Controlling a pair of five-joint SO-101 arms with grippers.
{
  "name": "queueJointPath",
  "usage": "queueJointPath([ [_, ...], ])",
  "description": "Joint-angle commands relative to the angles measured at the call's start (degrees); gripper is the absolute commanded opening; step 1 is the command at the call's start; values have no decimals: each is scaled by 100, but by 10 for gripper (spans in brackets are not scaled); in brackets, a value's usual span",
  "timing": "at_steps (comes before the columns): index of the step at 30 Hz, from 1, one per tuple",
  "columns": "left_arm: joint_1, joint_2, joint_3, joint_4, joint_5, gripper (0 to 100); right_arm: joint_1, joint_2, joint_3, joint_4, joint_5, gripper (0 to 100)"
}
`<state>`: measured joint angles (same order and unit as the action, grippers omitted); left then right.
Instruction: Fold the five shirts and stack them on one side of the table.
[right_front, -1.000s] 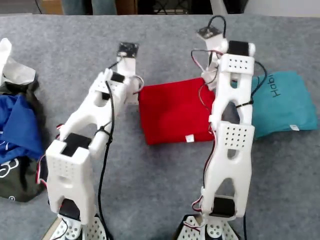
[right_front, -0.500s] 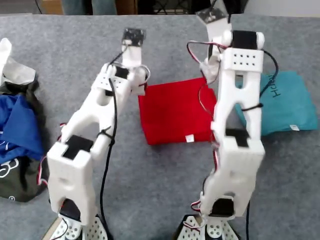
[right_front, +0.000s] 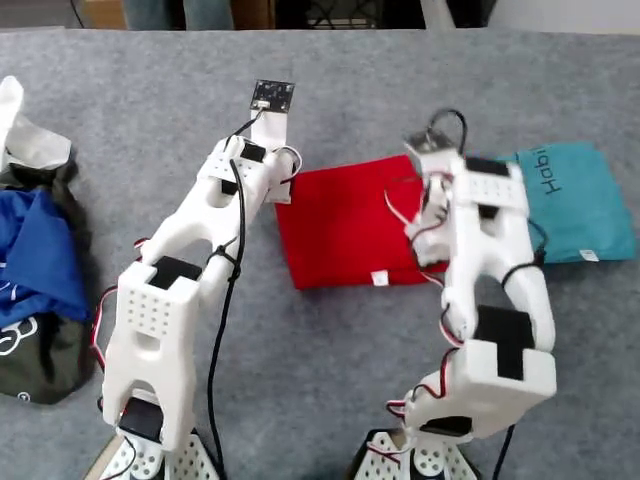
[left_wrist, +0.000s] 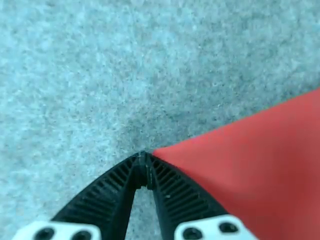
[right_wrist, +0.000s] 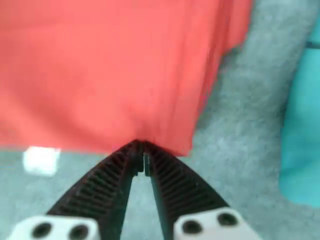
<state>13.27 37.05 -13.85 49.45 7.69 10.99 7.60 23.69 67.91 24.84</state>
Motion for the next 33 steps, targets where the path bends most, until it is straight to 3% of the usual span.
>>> queueJointPath([
  [1,4,-26,-233,-44,-9,29,220,-66,374,-747,9,15],
  [10,13,-44,-347,132,-9,29,97,-778,-233,774,176,15],
  [14,13,-281,-840,791,-18,28,-185,-1701,-497,1459,949,15],
  [20,13,-800,-1569,1925,-686,28,-308,-3196,-488,1820,976,15],
  [26,-259,-1380,-1701,2831,-782,29,-299,-3574,-312,2330,967,15],
  [29,-426,-1697,-1692,3437,-782,28,-308,-3556,4,2435,615,22],
  [33,-831,-2127,-1490,3727,-774,28,-580,-3556,470,2400,-290,164],
])
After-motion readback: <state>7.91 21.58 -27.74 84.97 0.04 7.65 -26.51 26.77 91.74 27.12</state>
